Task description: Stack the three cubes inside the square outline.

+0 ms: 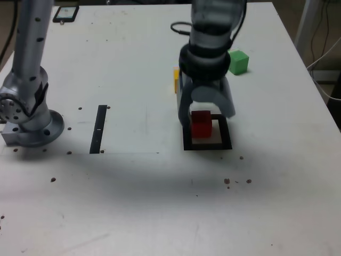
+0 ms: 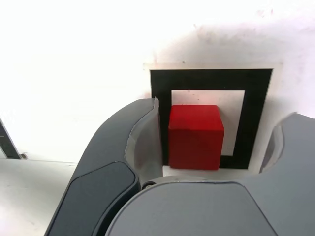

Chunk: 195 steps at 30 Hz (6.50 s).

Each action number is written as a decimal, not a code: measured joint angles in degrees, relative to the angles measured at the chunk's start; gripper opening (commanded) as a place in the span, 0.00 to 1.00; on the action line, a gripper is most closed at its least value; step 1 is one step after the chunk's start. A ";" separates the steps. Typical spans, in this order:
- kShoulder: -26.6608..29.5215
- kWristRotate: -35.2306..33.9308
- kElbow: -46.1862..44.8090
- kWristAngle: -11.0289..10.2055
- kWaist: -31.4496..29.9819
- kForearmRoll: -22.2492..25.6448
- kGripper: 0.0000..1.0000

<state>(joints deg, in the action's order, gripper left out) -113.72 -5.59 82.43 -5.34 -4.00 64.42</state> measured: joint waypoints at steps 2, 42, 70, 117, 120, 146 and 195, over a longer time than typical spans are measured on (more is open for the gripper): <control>1.44 0.00 0.00 -0.57 0.75 0.92 0.99; -3.82 16.35 2.59 -3.88 22.48 4.64 0.92; -6.91 15.67 4.67 -3.41 22.61 6.44 0.28; 0.07 5.83 16.93 -1.73 1.34 20.67 0.14; 0.19 4.44 16.85 -0.84 -1.00 20.70 0.14; -1.83 1.25 10.16 0.86 -2.96 13.50 0.15; -2.20 2.08 10.14 1.60 -1.70 10.97 0.71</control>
<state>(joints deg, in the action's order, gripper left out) -115.92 -3.51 92.56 -3.74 -5.70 75.38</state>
